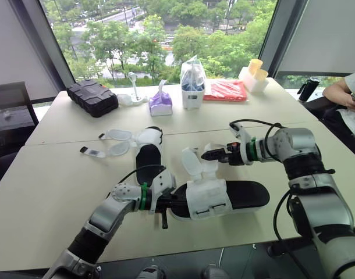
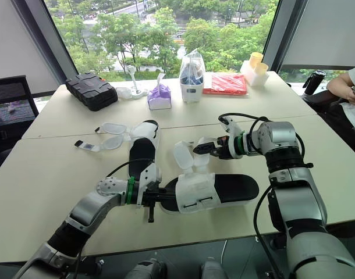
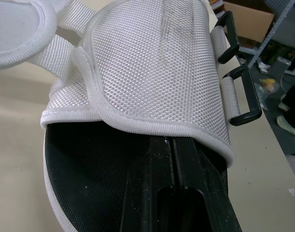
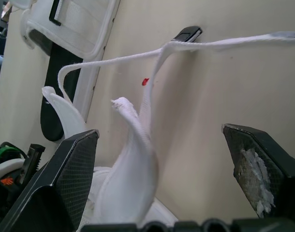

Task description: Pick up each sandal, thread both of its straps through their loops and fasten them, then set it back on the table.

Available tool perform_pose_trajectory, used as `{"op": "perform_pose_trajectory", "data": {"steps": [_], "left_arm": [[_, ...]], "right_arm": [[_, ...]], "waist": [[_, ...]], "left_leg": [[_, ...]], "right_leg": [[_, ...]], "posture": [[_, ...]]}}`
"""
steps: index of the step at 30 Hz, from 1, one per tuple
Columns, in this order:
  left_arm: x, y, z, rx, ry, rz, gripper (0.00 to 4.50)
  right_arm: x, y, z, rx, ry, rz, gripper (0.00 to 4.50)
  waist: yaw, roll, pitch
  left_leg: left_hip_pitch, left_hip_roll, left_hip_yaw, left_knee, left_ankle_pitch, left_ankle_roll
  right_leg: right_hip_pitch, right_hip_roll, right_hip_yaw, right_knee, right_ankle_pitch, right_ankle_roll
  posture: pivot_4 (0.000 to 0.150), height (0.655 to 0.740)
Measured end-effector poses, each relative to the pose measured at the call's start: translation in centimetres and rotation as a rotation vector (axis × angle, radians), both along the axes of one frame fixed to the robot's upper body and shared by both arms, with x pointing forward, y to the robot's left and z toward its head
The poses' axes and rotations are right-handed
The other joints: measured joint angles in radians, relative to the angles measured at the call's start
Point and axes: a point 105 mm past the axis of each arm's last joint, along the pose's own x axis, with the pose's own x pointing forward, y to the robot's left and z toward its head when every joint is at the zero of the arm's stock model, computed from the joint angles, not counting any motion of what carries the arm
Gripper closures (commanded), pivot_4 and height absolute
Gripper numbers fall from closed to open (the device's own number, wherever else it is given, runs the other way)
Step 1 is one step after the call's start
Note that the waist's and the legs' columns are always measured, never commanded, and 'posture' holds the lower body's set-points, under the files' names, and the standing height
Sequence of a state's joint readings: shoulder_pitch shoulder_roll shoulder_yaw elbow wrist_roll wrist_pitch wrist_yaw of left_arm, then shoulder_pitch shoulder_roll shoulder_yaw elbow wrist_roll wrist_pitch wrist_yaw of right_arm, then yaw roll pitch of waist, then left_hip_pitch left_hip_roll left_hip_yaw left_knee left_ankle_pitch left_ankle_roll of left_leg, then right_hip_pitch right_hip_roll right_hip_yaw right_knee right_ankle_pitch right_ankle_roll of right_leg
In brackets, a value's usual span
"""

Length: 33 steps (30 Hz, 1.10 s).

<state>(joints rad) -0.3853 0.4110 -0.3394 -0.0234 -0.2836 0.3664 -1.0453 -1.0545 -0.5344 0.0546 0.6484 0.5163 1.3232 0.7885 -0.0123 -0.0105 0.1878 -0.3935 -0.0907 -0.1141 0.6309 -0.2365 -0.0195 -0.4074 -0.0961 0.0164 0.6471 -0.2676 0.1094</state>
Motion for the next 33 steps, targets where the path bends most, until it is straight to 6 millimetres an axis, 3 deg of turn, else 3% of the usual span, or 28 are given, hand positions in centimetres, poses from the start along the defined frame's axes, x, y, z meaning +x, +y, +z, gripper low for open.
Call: {"op": "perform_pose_trajectory", "data": {"steps": [5, 13, 16, 21, 23, 30, 33], "left_arm": [[0.0, -0.1, 0.1, 0.001, -0.007, 0.0, 4.5], [-0.1, -0.1, 0.1, 0.007, -0.005, 0.003, 4.5], [-0.1, -0.1, 0.0, 0.005, -0.004, 0.011, 4.5], [-0.1, -0.1, 0.0, 0.002, -0.003, 0.015, 4.5], [-0.1, -0.1, 0.0, 0.002, -0.003, 0.015, 4.5], [-0.1, -0.3, -0.1, -0.004, 0.0, 0.017, 4.5], [-0.2, -0.4, 0.0, -0.009, 0.003, 0.015, 4.5]], "right_arm": [[1.8, 1.7, 0.7, 0.134, 0.016, -0.069, 0.09], [4.4, 1.9, 2.3, 0.284, -0.008, -0.241, 0.09], [4.7, 2.2, 2.1, 0.321, 0.006, -0.268, 0.94], [5.0, 2.4, 3.5, 0.37, -0.021, -0.265, 3.6], [5.0, 2.6, 4.5, 0.397, -0.039, -0.245, 4.46], [3.2, 2.5, 7.1, 0.439, -0.112, -0.083, 4.46], [0.4, 2.0, 7.7, 0.388, -0.231, 0.066, 4.46]], "waist": [[-0.002, 0.0, 0.0], [-0.002, 0.0, 0.0], [-0.003, 0.0, 0.0], [-0.004, 0.0, 0.0], [-0.004, 0.0, 0.0], [0.0, 0.0, 0.0], [0.001, 0.001, 0.0]], "left_leg": [[0.0, 0.0, 0.0, 0.0, 0.0, 0.0], [0.0, 0.0, 0.0, -0.002, 0.0, 0.0], [0.0, 0.0, 0.0, -0.001, 0.0, 0.0], [0.0, 0.0, 0.001, -0.001, 0.0, 0.0], [0.0, 0.0, 0.0, -0.001, 0.0, 0.0], [0.0, 0.0, 0.0, -0.001, 0.0, 0.0], [-0.001, 0.0, 0.0, -0.001, 0.0, 0.0]], "right_leg": [[0.0, 0.001, 0.0, 0.0, 0.001, -0.001], [-0.001, 0.002, 0.001, 0.0, 0.001, -0.001], [-0.001, 0.002, 0.001, 0.001, 0.001, -0.001], [-0.001, 0.002, 0.001, 0.001, 0.001, -0.001], [-0.001, 0.003, 0.001, 0.001, 0.001, -0.001], [-0.001, 0.002, 0.001, 0.0, 0.001, 0.0], [-0.002, 0.002, 0.0, 0.0, 0.001, 0.0]], "posture": [[0.15, 0.74], [0.15, 0.74], [0.15, 0.74], [0.15, 0.74], [0.15, 0.74], [0.15, 0.74], [0.15, 0.74]]}}
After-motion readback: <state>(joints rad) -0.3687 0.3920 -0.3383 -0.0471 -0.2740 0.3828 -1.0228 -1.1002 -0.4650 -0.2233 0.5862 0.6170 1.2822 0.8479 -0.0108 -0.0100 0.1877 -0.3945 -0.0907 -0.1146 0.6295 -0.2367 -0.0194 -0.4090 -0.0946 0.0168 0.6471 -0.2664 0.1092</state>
